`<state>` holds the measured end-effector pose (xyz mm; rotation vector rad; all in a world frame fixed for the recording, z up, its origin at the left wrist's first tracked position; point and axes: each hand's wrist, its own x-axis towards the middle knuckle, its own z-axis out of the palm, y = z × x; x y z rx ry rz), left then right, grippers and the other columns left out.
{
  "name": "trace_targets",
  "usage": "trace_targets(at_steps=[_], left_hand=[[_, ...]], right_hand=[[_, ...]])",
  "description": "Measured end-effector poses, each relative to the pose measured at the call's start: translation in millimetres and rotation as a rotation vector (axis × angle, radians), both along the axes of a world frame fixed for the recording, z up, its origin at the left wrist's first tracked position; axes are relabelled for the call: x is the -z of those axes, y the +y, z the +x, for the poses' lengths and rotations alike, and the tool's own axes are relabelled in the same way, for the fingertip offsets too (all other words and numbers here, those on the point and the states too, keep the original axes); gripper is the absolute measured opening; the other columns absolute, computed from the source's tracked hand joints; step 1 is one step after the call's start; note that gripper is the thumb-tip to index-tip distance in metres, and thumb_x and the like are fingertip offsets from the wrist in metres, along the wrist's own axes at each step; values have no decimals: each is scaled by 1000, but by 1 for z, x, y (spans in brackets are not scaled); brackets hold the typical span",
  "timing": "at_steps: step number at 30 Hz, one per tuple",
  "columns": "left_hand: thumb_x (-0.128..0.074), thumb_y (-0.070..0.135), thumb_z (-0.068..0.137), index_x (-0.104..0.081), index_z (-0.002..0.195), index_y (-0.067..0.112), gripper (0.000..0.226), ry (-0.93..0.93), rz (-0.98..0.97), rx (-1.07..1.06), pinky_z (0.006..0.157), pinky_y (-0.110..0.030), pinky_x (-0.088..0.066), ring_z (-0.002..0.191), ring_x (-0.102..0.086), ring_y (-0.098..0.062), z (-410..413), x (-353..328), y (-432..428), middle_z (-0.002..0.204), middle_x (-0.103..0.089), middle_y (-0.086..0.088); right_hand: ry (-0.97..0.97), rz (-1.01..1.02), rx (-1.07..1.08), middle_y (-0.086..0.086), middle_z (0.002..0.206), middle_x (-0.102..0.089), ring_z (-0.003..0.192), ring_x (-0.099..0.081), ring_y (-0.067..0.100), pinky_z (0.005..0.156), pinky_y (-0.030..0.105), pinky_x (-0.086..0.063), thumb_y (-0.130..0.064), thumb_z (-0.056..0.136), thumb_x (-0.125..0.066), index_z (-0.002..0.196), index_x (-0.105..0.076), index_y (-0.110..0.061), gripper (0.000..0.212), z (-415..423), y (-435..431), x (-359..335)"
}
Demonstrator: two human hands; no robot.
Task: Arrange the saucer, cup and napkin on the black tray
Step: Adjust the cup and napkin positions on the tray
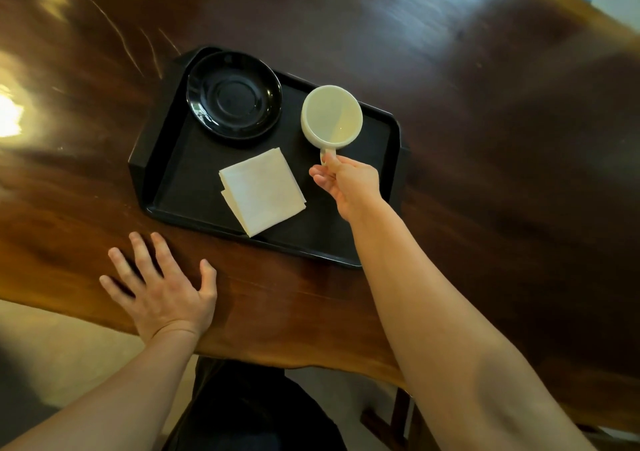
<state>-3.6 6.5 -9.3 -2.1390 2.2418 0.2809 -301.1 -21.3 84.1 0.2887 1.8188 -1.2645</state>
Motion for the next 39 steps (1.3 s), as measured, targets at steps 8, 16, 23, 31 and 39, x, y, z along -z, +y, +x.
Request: trace_targets(at_steps=[8,16,23,31,39], left_hand=[[-37,64,89,-26,160,13,88,18,9,0,124,-63,-1,158,-10,-44,-1,-3,0,170,-20,-17],[-34,65,89,-26,160,13,88,30,17,-1,124,-62,-1,158,-9,-43,-1,-4,0,170,-19,-17],[-35,64,89,-27,159,13,87,32,8,-3,124,-63,-2,158,-10,-43,-1,-2,0,170,-20,-17],[-36,65,88,-27,159,14,88,9,21,-14,124,-62,-3,158,-11,-43,-3,-4,1,169,-21,-17],[-38,65,87,-24,160,14,90,-44,67,-1,124,-63,-4,158,-10,-43,-2,-5,0,170,-22,-17]], right_hand=[[-1,-39,190,17,82,-74,65,-77,19,59,25,-62,-13,91,-74,88,-64,-3,14,-20,19,-2],[-15,-37,273,17,88,-75,65,-77,20,57,27,-63,-15,91,-74,110,-68,5,28,-40,28,-7],[-54,-18,241,18,95,-75,71,-78,24,60,29,-64,-19,88,-77,109,-64,-1,31,-45,36,-15],[139,8,-60,6,72,-74,44,-60,10,39,20,-47,-23,99,-61,91,-65,-10,16,24,18,-2],[211,11,-282,5,80,-73,50,-71,12,47,22,-52,-24,97,-64,100,-64,-12,12,47,-72,13]])
